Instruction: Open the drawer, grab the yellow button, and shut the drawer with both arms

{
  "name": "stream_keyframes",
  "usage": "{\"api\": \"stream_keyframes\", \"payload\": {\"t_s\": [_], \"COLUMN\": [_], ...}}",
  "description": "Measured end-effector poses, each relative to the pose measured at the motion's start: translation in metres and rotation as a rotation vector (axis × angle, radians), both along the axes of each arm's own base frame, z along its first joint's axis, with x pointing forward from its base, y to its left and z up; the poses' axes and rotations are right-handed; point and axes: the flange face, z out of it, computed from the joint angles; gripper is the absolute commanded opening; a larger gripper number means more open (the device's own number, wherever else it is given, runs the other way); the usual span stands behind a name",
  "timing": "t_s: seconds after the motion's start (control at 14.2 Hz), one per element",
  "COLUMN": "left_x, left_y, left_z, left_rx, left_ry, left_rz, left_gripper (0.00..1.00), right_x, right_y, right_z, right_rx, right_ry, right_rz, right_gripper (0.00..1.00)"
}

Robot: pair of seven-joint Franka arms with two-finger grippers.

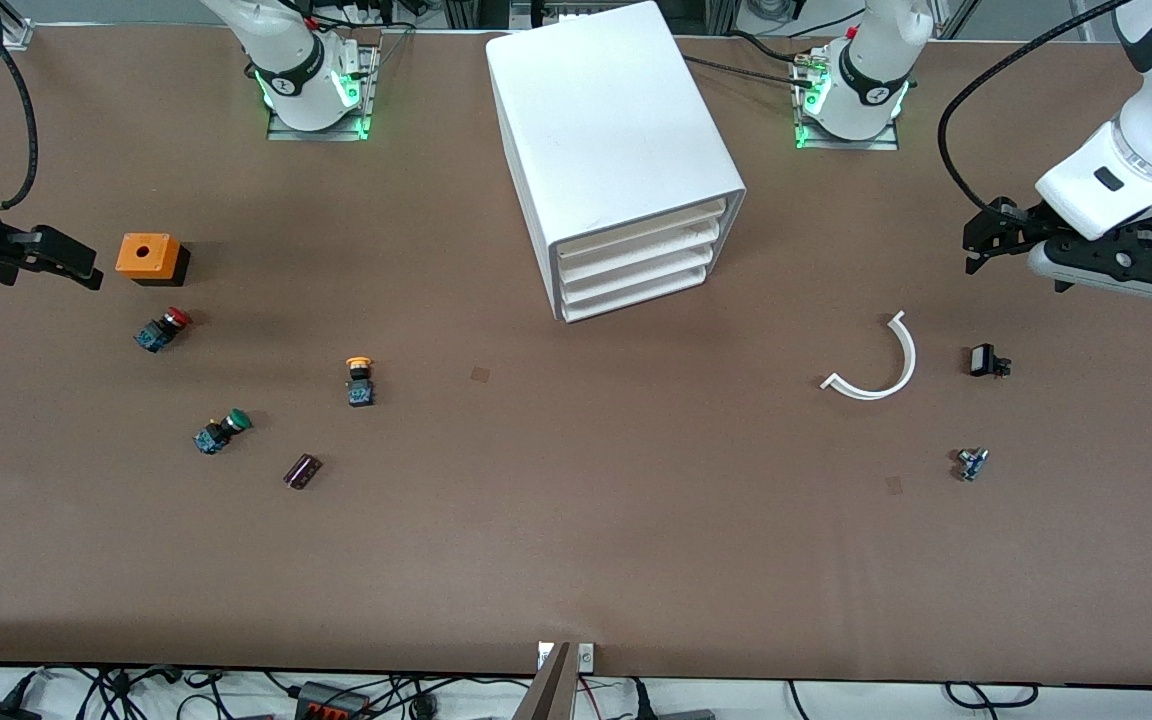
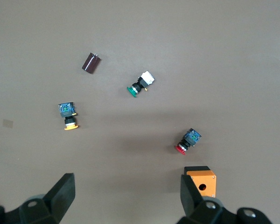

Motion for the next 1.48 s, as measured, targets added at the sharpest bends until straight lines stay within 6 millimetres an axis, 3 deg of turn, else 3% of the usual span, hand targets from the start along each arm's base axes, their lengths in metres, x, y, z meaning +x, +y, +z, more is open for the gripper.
{"api": "stream_keyframes", "payload": {"t_s": [0.49,1.48], "left_x": [0.001,0.001], "left_y": [-0.006,-0.008], "left_z": [0.012,0.014], "left_rx": [-0.003,-0.022], "left_ry": [-0.022,-0.024], "left_rz": [-0.010,-0.009], "left_gripper": [1.00,1.00], "right_x": [0.000,-0.007], "right_y": [0.001,0.002], "right_z": [0.000,0.004], "right_rx": [0.000,0.001], "right_ry": [0.000,0.028], "right_rz": [0.003,0.012], "right_gripper": [1.00,1.00]}}
